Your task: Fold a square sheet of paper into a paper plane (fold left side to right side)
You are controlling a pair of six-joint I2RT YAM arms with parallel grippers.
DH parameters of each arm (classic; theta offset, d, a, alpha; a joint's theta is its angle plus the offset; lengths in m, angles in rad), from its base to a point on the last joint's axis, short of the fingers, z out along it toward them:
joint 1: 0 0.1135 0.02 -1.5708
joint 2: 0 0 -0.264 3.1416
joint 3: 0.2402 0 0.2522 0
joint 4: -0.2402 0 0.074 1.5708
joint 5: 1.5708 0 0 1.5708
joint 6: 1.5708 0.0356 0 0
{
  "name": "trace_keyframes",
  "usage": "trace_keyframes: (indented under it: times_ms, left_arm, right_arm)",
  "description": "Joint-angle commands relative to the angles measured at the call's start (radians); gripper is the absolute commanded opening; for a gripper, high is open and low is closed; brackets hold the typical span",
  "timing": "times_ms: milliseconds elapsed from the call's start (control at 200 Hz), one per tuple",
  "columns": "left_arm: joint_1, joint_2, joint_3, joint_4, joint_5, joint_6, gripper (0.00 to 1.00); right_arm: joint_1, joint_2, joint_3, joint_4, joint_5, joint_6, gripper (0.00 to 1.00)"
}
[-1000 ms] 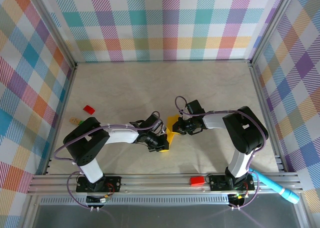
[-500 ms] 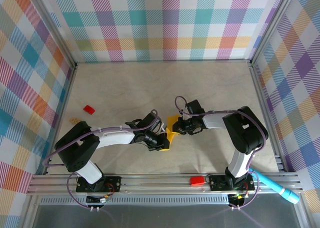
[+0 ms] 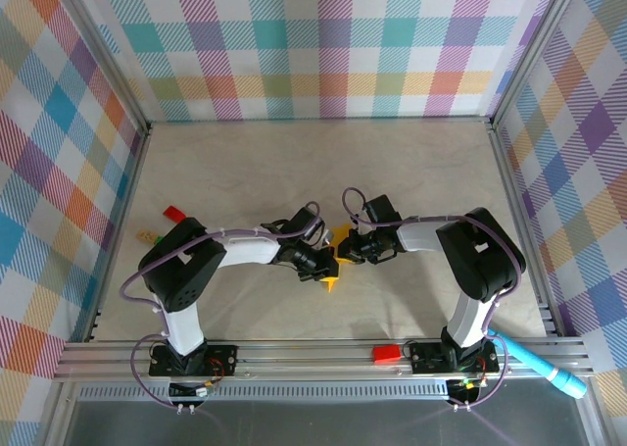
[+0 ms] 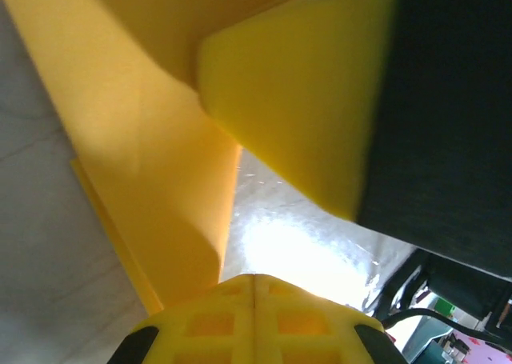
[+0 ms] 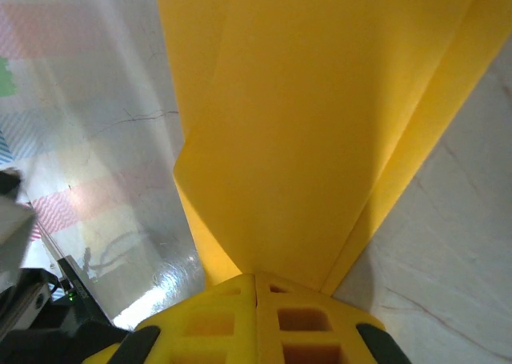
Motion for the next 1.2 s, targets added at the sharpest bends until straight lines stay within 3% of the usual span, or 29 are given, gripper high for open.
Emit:
trace_keyframes:
  times_ms: [0, 1195]
  left_arm:
    - [0.003, 0.009, 0.027, 0.010, 0.029, 0.020, 0.00]
    - [-0.011, 0.031, -0.032, -0.017, 0.003, 0.038, 0.00]
  right_arm:
    - [0.008, 0.063, -0.038, -0.135, 0.138, -0.010, 0.00]
    - [0.008, 0.078, -0.035, -0.174, 0.178, -0.030, 0.00]
